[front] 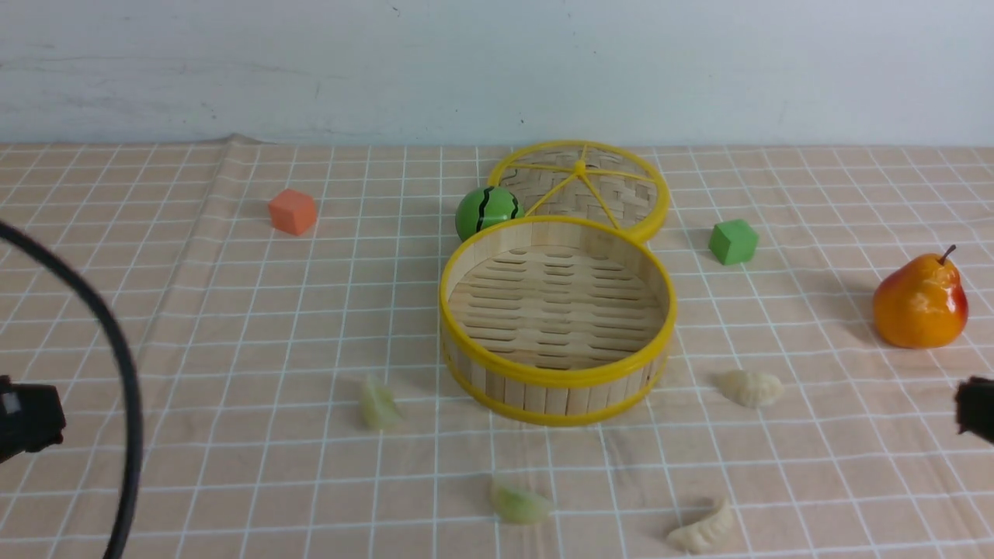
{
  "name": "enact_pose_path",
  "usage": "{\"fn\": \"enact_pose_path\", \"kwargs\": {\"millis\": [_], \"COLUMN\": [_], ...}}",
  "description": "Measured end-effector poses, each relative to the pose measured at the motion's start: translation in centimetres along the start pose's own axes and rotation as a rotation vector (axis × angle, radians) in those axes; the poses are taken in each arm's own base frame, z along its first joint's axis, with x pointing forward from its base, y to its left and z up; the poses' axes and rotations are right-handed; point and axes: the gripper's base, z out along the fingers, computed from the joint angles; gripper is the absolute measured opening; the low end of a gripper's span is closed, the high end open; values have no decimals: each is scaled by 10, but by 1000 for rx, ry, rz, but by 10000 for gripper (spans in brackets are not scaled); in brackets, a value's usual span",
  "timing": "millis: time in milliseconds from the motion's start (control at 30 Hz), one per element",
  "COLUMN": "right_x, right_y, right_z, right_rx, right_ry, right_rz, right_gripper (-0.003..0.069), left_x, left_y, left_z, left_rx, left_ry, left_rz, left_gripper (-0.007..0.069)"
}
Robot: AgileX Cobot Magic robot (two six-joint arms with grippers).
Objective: Put the dumplings into the steamer on the table with the brown tablecloth.
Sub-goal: 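Reach for and grasp a dumpling on the table with the left gripper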
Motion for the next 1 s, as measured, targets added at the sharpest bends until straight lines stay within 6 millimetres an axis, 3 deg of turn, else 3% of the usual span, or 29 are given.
{"fn": "enact_pose_path", "kwargs": {"millis": [100,267,400,433,500,633,700,733,767,900,1000], "right_x": [-15,-18,-14,-13,-11,-11,-11,-12,-12,-13,-14], "right_y": [9,37,52,52,56,57,57,57,57,57,58], "right_z": [20,43,48,48,47,43,42,39,39,32,28], "right_rx": [-118,-244,-189,-185,-143,-113,-112,-111,-110,-112,-113], "right_ry": [181,484,655,659,685,686,681,671,671,645,631], "right_rz": [-69,-233,-344,-348,-371,-379,-379,-380,-381,-384,-386], "right_gripper": [-20,-16,-16,-16,-13,-11,-11,-11,-11,-6,-3], "left_x": [-11,-10,-9,-9,-10,-11,-10,-9,-9,-7,-5], "left_y": [-2,-20,-42,-44,-57,-80,-85,-91,-91,-95,-91], "left_z": [17,53,95,97,123,170,181,200,204,250,274], "left_rx": [-52,-54,-69,-69,-99,-157,-169,-190,-196,-285,-340], "left_ry": [106,293,440,445,494,547,555,566,568,562,549], "left_rz": [95,294,371,371,384,349,336,289,274,106,34], "left_gripper": [-14,-14,-14,-14,-7,106,151,235,258,488,587]}}
